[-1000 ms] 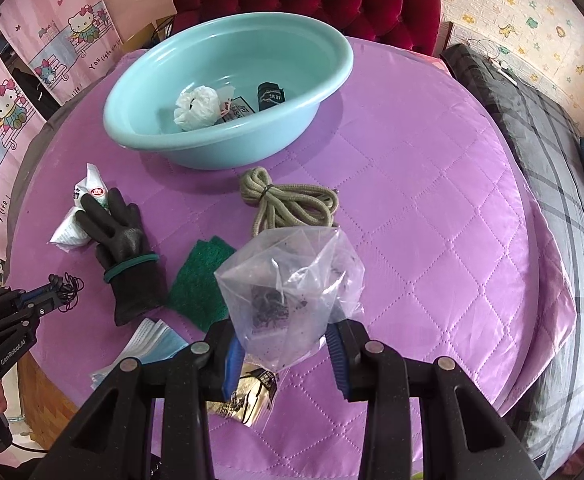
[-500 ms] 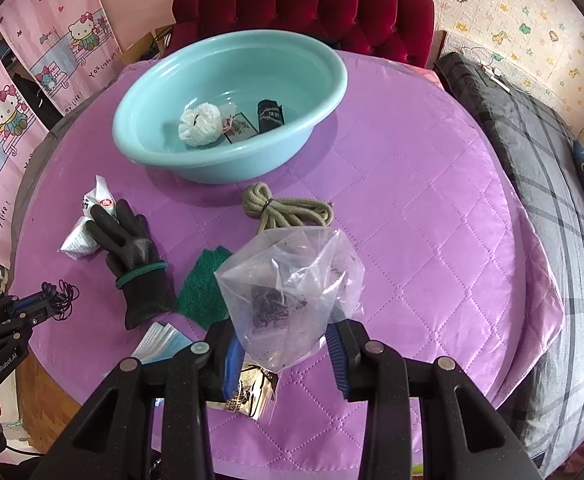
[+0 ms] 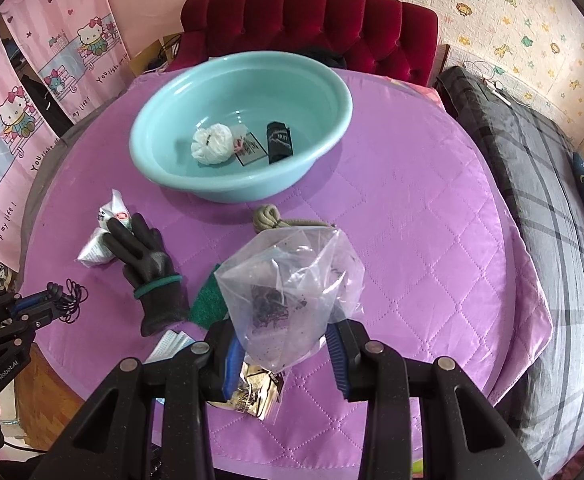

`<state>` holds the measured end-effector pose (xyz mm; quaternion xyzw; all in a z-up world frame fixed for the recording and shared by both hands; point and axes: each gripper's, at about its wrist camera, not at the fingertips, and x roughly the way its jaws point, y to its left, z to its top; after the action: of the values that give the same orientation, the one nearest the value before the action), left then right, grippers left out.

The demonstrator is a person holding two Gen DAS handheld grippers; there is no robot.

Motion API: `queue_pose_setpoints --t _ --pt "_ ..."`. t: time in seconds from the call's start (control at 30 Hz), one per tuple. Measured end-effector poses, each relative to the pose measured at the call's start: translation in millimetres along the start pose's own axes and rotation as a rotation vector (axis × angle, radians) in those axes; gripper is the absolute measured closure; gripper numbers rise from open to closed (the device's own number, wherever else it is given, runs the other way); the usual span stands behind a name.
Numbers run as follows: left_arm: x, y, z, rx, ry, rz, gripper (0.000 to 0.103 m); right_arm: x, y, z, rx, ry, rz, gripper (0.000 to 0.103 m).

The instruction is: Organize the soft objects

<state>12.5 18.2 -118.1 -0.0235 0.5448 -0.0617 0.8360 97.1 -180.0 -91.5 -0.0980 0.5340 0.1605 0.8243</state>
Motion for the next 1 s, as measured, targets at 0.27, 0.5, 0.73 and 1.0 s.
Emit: queue_pose_setpoints --t 0.27,0.5,0.73,1.0 --pt "-13 -8 20 0.033 -0.037 -0.026 0.095 -18 3 20 -0.012 -0.029 0.009 0.065" --pt "-22 -18 43 0.081 -0.07 -0.037 0.095 -27 7 39 -0.029 -0.048 0.014 0.065" --pt "-28 -24 65 0.126 -0.095 -0.034 0.095 -34 11 62 -0.056 -0.078 0.015 0.065" --pt "-26 -24 95 0.152 -0.108 -0.032 0.095 -35 15 95 -0.061 -0.106 0.024 0.065"
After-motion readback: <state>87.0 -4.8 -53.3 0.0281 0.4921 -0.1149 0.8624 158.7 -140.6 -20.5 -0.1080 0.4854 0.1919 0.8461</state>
